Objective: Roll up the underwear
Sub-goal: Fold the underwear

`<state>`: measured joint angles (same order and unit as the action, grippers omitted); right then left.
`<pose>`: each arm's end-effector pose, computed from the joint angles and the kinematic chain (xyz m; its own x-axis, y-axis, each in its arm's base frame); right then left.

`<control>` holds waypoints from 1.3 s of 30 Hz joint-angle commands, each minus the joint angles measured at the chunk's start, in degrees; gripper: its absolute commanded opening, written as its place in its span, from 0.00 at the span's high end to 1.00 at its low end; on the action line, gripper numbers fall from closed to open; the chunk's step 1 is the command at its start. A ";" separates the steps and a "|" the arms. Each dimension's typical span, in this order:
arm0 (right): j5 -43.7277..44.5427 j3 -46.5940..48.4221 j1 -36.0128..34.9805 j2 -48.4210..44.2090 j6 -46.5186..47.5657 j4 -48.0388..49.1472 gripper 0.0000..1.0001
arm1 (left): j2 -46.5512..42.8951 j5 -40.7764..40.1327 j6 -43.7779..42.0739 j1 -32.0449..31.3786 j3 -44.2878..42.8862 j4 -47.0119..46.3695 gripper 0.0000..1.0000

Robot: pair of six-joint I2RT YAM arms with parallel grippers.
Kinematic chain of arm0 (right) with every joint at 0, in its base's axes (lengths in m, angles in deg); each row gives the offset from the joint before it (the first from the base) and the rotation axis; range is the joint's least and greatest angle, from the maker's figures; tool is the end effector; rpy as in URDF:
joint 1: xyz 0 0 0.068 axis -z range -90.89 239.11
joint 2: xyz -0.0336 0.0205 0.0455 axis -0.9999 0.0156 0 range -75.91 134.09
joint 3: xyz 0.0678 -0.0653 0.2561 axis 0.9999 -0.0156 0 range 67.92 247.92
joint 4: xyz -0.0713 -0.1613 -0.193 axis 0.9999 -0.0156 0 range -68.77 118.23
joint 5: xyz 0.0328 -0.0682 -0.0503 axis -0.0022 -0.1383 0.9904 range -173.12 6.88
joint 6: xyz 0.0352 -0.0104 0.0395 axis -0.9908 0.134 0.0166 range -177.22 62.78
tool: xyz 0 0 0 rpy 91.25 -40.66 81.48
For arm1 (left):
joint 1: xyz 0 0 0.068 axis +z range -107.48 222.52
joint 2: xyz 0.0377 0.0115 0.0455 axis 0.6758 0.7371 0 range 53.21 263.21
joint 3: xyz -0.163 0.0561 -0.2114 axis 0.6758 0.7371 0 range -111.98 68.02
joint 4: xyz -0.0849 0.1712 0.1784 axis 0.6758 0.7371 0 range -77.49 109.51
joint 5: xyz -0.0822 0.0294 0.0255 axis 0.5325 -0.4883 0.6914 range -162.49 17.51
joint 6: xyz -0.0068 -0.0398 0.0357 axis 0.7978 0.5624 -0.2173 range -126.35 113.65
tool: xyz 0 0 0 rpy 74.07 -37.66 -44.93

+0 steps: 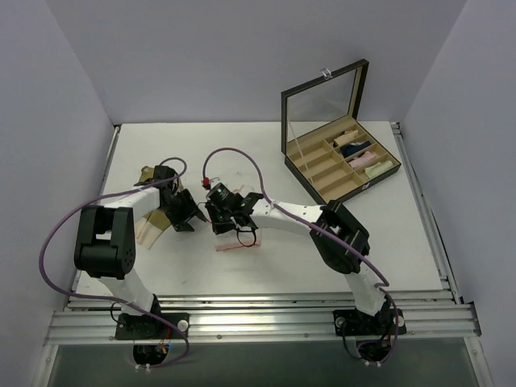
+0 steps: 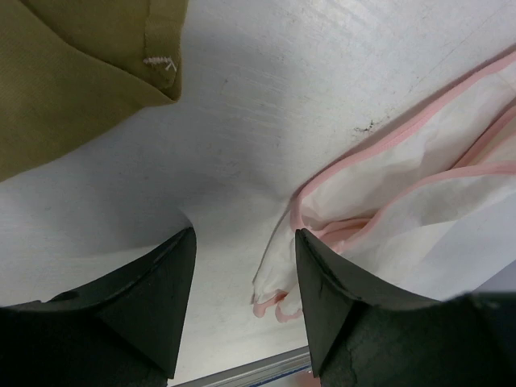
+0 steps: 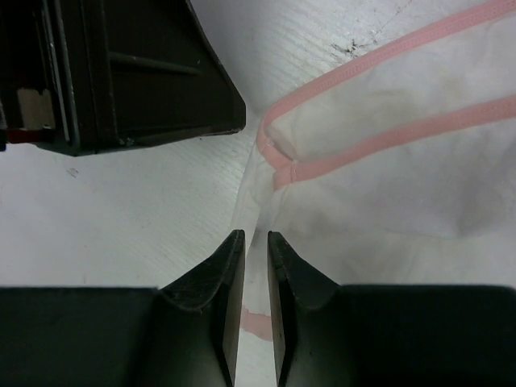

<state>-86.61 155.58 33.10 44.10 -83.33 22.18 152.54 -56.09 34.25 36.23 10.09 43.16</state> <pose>0.2648 0.3967 0.1936 -0.6876 -0.2341 -0.6873 -0.6143 0.6922 0.3789 0.3165 -0.0449 0.1540 -0.8426 -0.5353 -0.0592 -0.4700 0.7845 -0.4045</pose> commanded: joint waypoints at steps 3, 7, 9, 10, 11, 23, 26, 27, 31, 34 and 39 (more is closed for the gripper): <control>-1.96 3.04 1.25 -0.30 -3.42 -0.01 0.85 | -3.52 -1.55 -2.72 0.04 1.42 2.04 0.39; -1.62 0.60 2.65 -2.84 -4.74 0.24 0.80 | -5.89 0.55 -3.16 -0.22 3.17 1.25 0.39; 1.62 -0.81 4.05 -5.91 -5.88 -0.80 0.80 | -6.51 3.00 -3.16 -1.01 4.49 0.11 0.39; 2.77 -1.43 4.85 -6.88 -6.41 -1.42 0.80 | -7.30 3.54 -3.24 -2.23 4.93 -0.33 0.39; 3.22 -2.92 5.73 -8.54 -6.85 -1.78 0.79 | -7.74 3.90 -3.25 -2.94 5.28 -1.29 0.39; 1.58 -3.73 17.95 -5.67 -2.11 -1.17 0.78 | -7.49 2.94 -2.45 -7.08 6.52 -2.71 0.41; -0.11 -1.97 18.04 -3.74 -0.88 0.41 0.78 | -5.91 1.35 -3.15 -6.99 6.08 -2.35 0.45; -0.29 -1.53 18.13 -3.29 -0.53 0.85 0.78 | -5.47 0.39 -3.16 -6.99 5.99 -2.27 0.46; -0.99 0.41 18.04 -1.09 0.09 1.38 0.78 | -2.92 -0.76 -3.33 -6.99 5.29 -2.35 0.49; -0.91 0.94 18.13 0.66 0.27 2.00 0.78 | -1.69 -1.89 -3.42 -6.99 4.58 -2.44 0.49; 1.72 1.46 18.57 2.51 -1.13 1.92 0.78 | -0.10 -5.76 -3.16 -6.90 2.74 0.98 0.55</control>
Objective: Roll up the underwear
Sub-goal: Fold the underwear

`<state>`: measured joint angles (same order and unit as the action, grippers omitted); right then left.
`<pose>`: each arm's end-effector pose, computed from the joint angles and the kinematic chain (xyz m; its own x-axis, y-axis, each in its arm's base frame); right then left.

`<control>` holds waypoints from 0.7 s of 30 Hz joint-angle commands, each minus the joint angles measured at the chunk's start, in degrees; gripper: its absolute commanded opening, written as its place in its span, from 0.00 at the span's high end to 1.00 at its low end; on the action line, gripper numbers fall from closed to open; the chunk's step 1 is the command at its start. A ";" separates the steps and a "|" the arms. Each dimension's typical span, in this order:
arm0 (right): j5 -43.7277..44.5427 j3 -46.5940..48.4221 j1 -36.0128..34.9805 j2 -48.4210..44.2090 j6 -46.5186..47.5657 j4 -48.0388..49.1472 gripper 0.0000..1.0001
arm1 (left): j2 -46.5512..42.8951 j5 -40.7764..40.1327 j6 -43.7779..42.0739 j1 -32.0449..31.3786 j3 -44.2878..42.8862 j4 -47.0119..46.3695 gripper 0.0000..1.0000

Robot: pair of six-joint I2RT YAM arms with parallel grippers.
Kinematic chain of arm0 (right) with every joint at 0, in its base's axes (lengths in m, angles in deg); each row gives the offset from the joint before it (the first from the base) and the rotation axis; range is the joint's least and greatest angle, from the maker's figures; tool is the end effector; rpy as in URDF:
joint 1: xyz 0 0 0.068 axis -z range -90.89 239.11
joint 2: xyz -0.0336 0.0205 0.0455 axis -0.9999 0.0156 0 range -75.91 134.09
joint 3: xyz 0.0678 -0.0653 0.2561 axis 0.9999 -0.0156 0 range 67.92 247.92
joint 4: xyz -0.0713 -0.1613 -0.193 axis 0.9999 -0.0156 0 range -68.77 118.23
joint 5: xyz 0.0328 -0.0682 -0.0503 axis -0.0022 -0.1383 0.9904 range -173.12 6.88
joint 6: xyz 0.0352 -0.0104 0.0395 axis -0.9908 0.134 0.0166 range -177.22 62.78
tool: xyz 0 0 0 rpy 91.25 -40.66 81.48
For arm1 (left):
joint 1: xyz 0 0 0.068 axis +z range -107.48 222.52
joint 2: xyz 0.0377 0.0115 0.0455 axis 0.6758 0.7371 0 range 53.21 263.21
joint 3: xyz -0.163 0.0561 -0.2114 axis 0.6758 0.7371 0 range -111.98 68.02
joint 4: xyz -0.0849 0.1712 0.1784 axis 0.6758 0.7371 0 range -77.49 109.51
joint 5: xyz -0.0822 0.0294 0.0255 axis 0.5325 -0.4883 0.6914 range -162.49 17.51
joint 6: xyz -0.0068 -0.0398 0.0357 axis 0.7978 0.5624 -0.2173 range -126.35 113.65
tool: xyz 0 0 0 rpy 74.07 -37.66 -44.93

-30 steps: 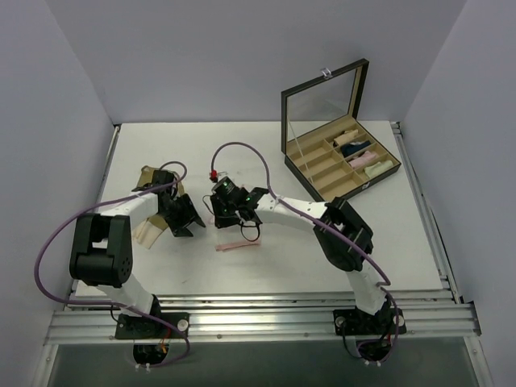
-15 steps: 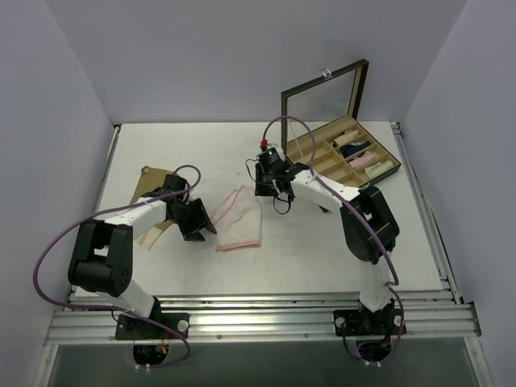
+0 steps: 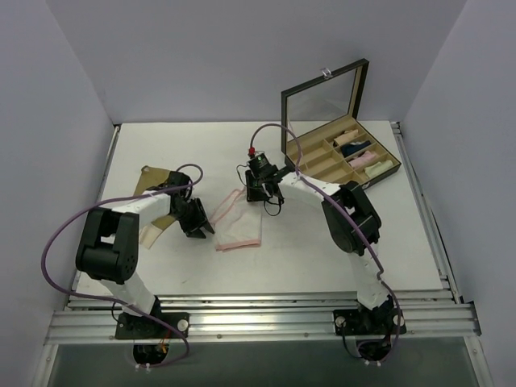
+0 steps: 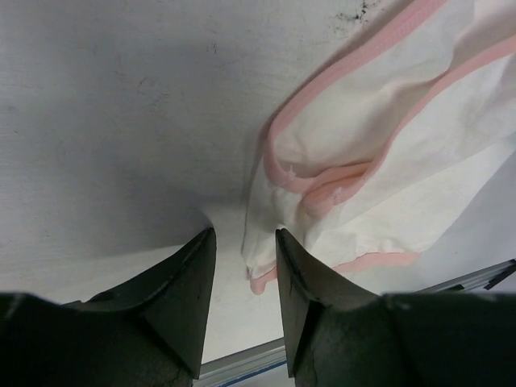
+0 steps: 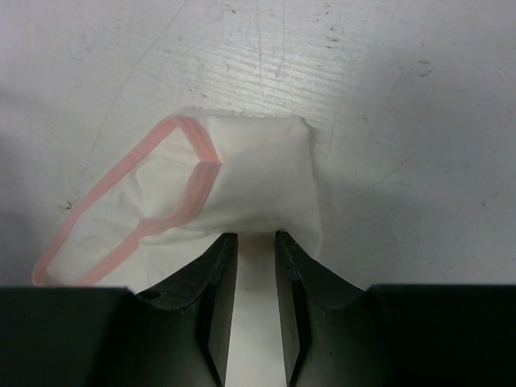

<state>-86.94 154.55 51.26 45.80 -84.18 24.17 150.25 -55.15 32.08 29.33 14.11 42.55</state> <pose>0.3765 0.2956 0.1772 -0.7401 -0.0023 -0.6725 -0.3562 0.8495 0.3891 0.2930 -0.0795 0.1484 -0.9176 -0.3944 -0.0495 -0.3429 0.8483 -0.4035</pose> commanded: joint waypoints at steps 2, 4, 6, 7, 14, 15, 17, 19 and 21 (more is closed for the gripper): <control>3.46 2.93 0.67 1.33 -0.64 -0.86 0.78 | 1.67 -6.28 -0.91 -0.08 -2.16 1.78 0.55; 3.64 2.84 0.76 1.25 -0.73 -1.31 0.78 | -1.12 -4.87 -0.73 -0.34 -1.90 0.64 0.53; 3.64 2.23 0.67 0.64 -0.55 -1.04 0.78 | -3.07 -3.46 -0.82 -1.22 -1.81 -0.95 0.50; 3.64 1.88 0.67 0.46 -0.46 -1.04 0.78 | -4.21 -3.20 -0.91 -1.57 -1.99 -1.21 0.48; 3.02 -0.06 0.76 -1.21 -0.64 -0.17 0.78 | -0.71 -3.46 -0.47 -4.12 -4.53 -1.30 0.46; 2.94 -0.14 0.76 -1.47 -0.72 -0.16 0.78 | -0.36 -3.63 -0.29 -4.21 -4.71 -1.22 0.47; 2.94 -0.49 0.67 -2.35 -0.73 -0.17 0.78 | 0.61 -5.04 0.06 -4.30 -5.06 0.01 0.50; 2.94 -0.93 0.67 -2.97 -0.64 0.36 0.78 | 1.05 -6.70 0.06 -4.30 -5.33 0.80 0.56; 2.76 -1.03 0.67 -3.50 -0.11 1.50 0.78 | 1.05 -7.06 -0.03 -4.21 -5.59 1.69 0.59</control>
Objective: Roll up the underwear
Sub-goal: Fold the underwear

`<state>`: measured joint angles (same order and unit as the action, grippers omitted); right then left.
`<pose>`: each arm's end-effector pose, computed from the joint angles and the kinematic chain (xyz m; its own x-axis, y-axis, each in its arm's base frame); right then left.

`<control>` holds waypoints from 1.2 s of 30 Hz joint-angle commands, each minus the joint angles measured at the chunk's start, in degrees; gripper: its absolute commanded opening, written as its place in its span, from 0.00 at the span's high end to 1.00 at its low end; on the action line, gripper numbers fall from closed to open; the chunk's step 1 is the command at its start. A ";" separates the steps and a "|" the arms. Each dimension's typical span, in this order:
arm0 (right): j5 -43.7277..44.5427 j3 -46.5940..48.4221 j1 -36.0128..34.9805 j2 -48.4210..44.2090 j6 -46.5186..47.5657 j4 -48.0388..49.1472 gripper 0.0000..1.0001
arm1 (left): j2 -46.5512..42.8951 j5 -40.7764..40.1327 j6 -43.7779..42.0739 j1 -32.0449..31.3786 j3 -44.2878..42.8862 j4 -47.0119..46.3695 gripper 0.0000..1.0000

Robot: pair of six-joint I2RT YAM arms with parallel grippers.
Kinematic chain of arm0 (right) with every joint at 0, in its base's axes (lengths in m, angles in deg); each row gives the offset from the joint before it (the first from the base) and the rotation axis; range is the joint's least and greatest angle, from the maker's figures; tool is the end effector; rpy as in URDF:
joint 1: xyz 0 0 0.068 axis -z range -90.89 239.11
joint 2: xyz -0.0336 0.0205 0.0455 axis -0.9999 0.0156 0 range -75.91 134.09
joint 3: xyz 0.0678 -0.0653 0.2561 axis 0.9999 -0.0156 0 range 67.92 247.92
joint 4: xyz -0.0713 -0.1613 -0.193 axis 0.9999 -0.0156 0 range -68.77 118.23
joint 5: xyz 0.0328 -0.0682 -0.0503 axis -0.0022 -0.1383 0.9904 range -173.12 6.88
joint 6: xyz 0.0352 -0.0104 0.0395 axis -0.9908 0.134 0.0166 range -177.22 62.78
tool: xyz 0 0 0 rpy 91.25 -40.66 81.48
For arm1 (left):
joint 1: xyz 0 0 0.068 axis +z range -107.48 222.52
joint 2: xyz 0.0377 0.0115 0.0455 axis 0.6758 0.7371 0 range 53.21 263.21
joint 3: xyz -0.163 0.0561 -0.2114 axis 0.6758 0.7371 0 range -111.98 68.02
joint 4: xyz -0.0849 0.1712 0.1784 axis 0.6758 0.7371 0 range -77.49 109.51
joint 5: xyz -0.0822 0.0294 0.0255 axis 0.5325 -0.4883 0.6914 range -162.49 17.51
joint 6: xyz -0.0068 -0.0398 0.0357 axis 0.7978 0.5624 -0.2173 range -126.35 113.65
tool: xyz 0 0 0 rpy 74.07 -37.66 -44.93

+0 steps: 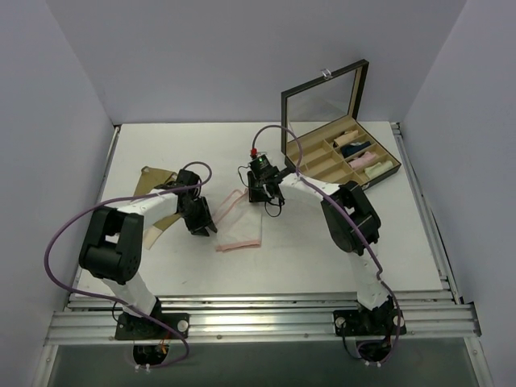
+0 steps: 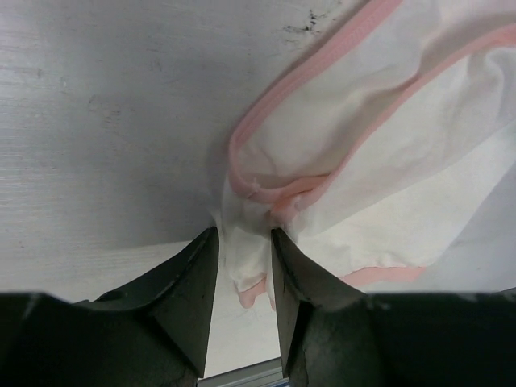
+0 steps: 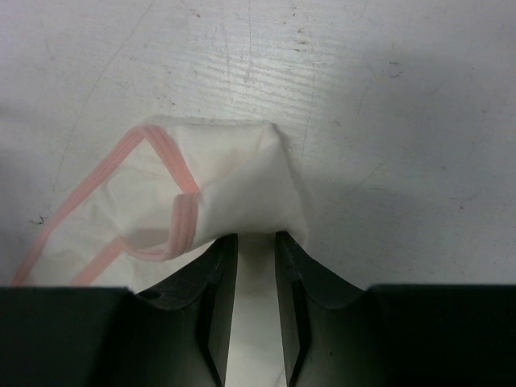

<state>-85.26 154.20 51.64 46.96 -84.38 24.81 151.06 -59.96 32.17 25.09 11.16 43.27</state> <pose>0.3799 0.2929 0.1669 -0.7417 0.0062 -0.6707 -0.3282 0.8687 0.3710 0.2976 -0.1015 0.1563 -0.9314 -0.3449 -0.1167 -0.2849 0.8899 -0.3563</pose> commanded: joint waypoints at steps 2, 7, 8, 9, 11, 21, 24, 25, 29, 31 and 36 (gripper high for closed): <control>0.29 0.20 0.47 -3.96 0.44 1.13 0.78 | -0.46 -3.56 -0.11 0.03 -3.08 1.66 0.60; -3.13 2.58 0.38 -2.46 0.97 2.89 0.77 | -3.70 -4.36 -0.55 -0.41 -4.05 1.58 0.46; -4.45 2.75 0.38 -1.94 0.97 4.72 0.77 | -4.06 -4.36 -0.99 -0.50 -4.40 1.67 0.45; -4.63 3.19 0.30 -1.76 0.97 4.74 0.77 | -4.24 -4.45 -1.08 -0.59 -4.49 1.67 0.45; -4.46 4.25 0.21 -1.06 0.79 4.74 0.77 | -4.15 -4.36 -1.17 -0.59 -4.75 1.67 0.44; -4.29 7.06 0.12 3.16 -0.18 4.74 0.77 | -1.87 -3.83 -1.61 -0.94 -4.93 2.02 0.43; -4.02 7.59 0.38 3.78 0.17 3.95 0.77 | -0.73 -3.13 -2.22 -0.94 -5.10 1.58 0.41; -3.76 7.76 0.38 3.52 0.35 3.69 0.77 | -0.11 -2.96 -2.40 -0.94 -5.45 1.75 0.41; -2.97 8.29 0.74 1.41 1.32 0.79 0.77 | 2.96 -3.74 -3.45 -0.94 -6.51 1.84 0.41; -2.62 8.20 0.74 -0.69 1.58 -0.18 0.77 | 4.46 -4.10 -3.80 -0.85 -7.12 2.02 0.43; -0.87 2.50 -1.63 -7.63 1.49 -0.89 0.74 | 5.17 -5.24 -3.54 -0.59 -7.13 2.37 0.70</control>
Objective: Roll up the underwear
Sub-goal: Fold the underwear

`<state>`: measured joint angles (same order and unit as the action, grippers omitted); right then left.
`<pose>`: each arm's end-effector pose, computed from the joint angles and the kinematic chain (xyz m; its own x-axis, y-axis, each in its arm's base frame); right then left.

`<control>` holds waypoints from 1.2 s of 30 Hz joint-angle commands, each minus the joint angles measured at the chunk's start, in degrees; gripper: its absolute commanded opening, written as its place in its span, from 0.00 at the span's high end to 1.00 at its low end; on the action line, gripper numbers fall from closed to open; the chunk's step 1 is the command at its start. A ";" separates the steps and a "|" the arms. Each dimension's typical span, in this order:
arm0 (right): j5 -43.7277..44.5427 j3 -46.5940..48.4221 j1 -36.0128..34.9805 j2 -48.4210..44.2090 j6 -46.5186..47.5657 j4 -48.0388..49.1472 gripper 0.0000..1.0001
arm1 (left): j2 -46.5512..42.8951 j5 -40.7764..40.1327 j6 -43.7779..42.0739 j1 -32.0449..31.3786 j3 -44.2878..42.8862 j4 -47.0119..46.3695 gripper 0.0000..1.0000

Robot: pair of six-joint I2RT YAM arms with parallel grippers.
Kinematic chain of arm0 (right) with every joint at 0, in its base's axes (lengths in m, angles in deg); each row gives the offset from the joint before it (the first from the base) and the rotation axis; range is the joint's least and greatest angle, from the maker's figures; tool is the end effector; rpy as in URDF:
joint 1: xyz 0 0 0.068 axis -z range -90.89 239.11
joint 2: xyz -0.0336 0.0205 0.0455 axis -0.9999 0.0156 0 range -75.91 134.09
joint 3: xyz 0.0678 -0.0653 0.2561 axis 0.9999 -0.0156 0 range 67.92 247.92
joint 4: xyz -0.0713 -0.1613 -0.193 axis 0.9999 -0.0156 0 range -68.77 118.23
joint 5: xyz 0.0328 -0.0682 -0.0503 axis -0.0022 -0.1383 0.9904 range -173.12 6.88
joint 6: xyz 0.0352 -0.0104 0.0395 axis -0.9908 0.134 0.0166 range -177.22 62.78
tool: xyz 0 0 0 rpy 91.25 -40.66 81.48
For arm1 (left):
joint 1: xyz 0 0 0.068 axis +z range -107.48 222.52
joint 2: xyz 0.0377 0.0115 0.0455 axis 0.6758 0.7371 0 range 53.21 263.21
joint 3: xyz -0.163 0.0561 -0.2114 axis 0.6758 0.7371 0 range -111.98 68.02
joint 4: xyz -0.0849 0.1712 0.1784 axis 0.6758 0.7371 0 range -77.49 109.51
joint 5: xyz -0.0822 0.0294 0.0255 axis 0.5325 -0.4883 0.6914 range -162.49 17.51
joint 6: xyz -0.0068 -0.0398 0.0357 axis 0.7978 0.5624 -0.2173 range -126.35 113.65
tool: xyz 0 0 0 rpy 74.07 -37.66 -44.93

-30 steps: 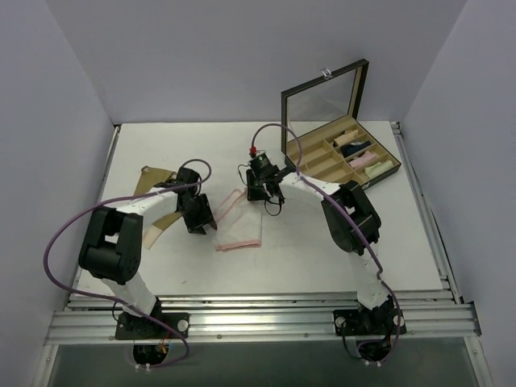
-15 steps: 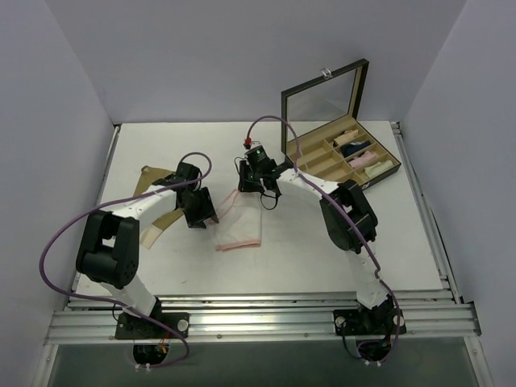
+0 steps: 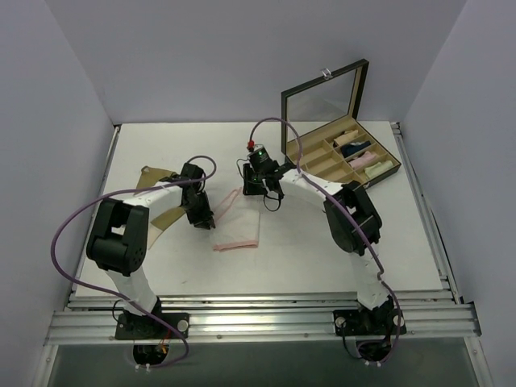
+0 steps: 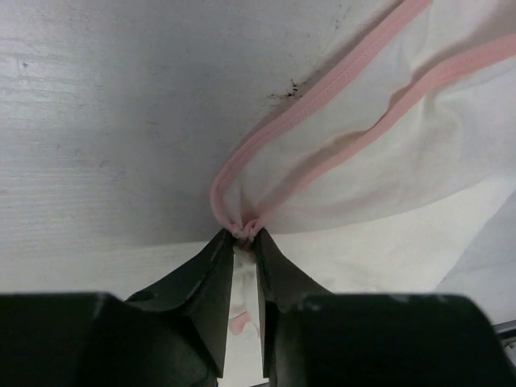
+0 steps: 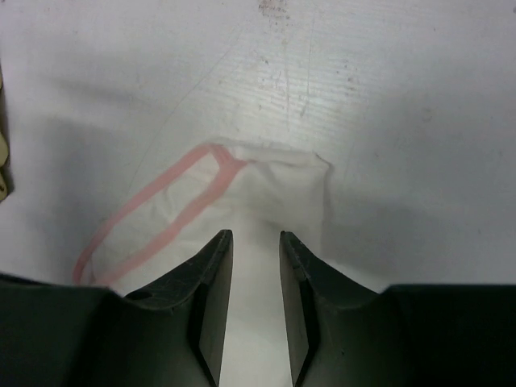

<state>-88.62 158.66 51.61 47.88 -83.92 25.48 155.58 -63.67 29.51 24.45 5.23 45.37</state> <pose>0.3896 0.3032 0.1855 -0.7144 0.0156 -0.6996 -0.3880 0.8232 0.4145 0.3182 -0.1095 0.1573 -0.9399 -0.3023 -0.1589 -0.2470 0.9229 -0.2953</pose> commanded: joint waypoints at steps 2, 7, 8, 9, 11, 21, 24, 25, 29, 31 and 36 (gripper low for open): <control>3.30 -6.26 -2.93 -11.89 0.08 -0.95 0.73 | 0.38 -1.17 -0.27 0.22 -0.59 -0.69 0.84; 5.32 -14.09 -8.20 -18.74 -2.13 0.19 0.70 | -0.59 2.95 4.29 -0.74 2.05 -2.36 0.90; 7.06 -16.10 -9.34 -19.71 -2.13 0.28 0.69 | -0.94 3.48 5.44 -1.18 2.57 -2.36 0.90; 7.95 -17.08 -11.70 -20.51 -2.30 0.28 0.68 | -1.64 4.01 6.58 -1.71 3.19 -2.28 0.90; 9.36 -20.49 -13.73 -23.23 -3.00 0.98 0.65 | -2.61 4.45 10.26 -3.63 3.54 -1.14 0.89; 14.90 -28.60 -22.97 -25.88 -6.17 6.43 0.60 | -7.71 2.07 12.66 -0.85 2.49 6.86 0.40; 16.30 -26.50 -24.73 -23.16 -4.42 6.52 0.60 | -7.97 2.61 11.26 2.58 2.49 7.92 0.39; 16.74 -24.49 -25.17 -21.41 -4.07 5.91 0.60 | -8.06 2.61 10.38 3.20 2.49 7.92 0.39; 17.89 -19.48 -26.31 -16.31 -2.05 4.42 0.60 | -8.06 3.22 8.36 6.55 1.88 8.53 0.39; 18.41 -17.97 -26.40 -13.68 -1.69 3.28 0.60 | -7.97 3.40 7.48 7.60 1.61 8.80 0.39; 22.01 -14.80 -26.49 -9.62 -0.90 -0.85 0.60 | -9.20 2.96 6.51 9.98 1.70 9.67 0.40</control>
<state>-71.86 141.15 25.28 36.80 -86.26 29.18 149.09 -60.68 37.77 33.35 8.97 53.39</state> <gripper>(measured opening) 0.397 0.604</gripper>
